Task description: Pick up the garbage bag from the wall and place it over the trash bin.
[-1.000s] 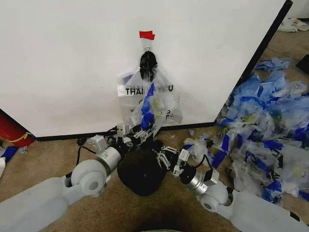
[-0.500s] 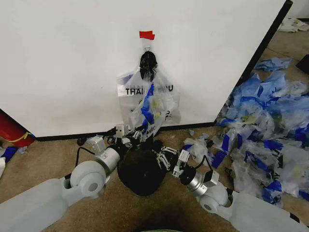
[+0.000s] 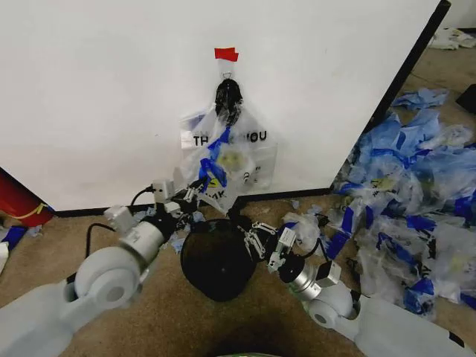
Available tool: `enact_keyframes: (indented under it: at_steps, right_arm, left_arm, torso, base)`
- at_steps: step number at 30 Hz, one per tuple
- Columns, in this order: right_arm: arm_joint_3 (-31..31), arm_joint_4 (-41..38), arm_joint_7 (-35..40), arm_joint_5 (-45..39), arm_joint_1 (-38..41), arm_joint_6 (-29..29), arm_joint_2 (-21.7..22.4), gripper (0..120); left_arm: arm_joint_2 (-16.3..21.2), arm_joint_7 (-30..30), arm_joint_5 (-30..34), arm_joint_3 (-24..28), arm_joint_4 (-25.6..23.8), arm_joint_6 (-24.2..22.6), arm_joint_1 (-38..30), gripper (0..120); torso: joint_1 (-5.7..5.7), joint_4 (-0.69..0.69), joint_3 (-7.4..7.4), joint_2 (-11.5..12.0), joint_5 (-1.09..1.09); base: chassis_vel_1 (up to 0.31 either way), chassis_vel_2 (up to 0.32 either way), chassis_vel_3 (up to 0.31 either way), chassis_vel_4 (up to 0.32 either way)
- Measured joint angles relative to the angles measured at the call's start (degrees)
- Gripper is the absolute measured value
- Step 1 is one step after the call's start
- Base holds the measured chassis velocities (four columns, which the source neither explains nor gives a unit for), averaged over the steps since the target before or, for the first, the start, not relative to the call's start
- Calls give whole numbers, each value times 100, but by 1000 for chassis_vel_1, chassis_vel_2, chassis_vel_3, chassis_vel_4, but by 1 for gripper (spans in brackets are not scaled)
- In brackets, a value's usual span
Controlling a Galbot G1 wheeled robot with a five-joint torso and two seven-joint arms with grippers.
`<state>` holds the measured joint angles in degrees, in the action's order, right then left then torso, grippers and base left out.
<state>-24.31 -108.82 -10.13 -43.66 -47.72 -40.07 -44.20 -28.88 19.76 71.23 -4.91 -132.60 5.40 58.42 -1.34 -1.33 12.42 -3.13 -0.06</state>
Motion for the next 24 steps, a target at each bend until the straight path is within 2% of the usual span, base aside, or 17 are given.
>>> enact_keyframes:
  at_steps: [4,5,8,9,13,20,24]
  right_arm:
    - [109,-47,-1,34,-153,-2,35,0]
    - [186,-77,-4,58,-261,-7,57,0]
    - [371,-153,-8,131,-532,-45,139,0]
    - [408,-164,-10,151,-582,-59,161,0]
    - [481,-201,-13,187,-672,-80,236,0]
    - [693,-216,9,344,-725,-83,318,0]
    - [1137,-427,184,384,-684,136,553,15]
  left_arm:
    - [-35,35,-181,-207,-186,64,237,0]
    - [-84,57,-250,-256,-240,84,273,0]
    - [-337,120,-420,-402,-338,121,290,0]
    - [-433,135,-470,-480,-353,129,314,0]
    - [-629,152,-541,-614,-362,134,392,0]
    - [-771,145,-701,-736,-357,154,604,0]
    - [-800,130,-745,-754,-328,162,641,0]
  torso:
    - [0,-2,0,0,-1]
    - [0,0,0,0,-1]
    - [0,-5,0,0,-2]
    - [0,-4,0,0,2]
    - [0,-2,0,0,-4]
    - [0,-1,0,0,1]
    - [0,-2,0,0,1]
  base:
    - [0,0,0,0]
    - [0,0,0,0]
    - [0,0,0,0]
    - [0,0,0,0]
    - [0,0,0,0]
    - [0,0,0,0]
    - [0,0,0,0]
